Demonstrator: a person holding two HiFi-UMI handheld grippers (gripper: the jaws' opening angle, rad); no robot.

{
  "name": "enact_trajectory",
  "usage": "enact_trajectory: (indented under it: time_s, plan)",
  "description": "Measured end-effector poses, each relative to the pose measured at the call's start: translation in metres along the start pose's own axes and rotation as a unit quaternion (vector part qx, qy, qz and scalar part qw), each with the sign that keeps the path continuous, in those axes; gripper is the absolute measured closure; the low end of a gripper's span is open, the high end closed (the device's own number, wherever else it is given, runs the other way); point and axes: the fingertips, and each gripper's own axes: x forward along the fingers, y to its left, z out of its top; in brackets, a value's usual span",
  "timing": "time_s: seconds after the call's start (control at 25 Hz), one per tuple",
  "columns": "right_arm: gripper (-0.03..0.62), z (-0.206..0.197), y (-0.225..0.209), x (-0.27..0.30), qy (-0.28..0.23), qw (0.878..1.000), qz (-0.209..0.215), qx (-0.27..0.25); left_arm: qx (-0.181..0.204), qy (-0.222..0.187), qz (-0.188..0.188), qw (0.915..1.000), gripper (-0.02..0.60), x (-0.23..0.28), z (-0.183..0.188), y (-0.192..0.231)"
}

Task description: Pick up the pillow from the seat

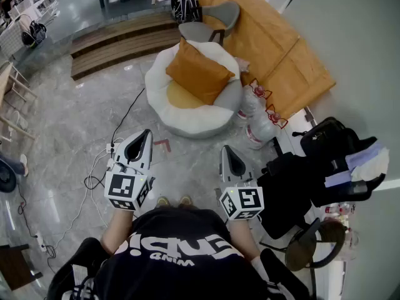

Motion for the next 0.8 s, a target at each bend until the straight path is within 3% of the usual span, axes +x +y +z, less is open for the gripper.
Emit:
enact_trajectory:
  time_s: [0.44, 0.8]
  plan:
    - [0.572, 0.001, -0.001, -0.008, -0.001, 1.000, 0.001, 0.004, 0.000, 0.003, -0.002, 1.0000, 0.572, -0.004, 0.000, -0.007]
    - [0.572, 0.009, -0.019, -0.019, -0.011, 1.000, 0.024, 0.005, 0.004, 0.006, -0.005, 1.0000, 0.572, 0.006, 0.001, -0.029]
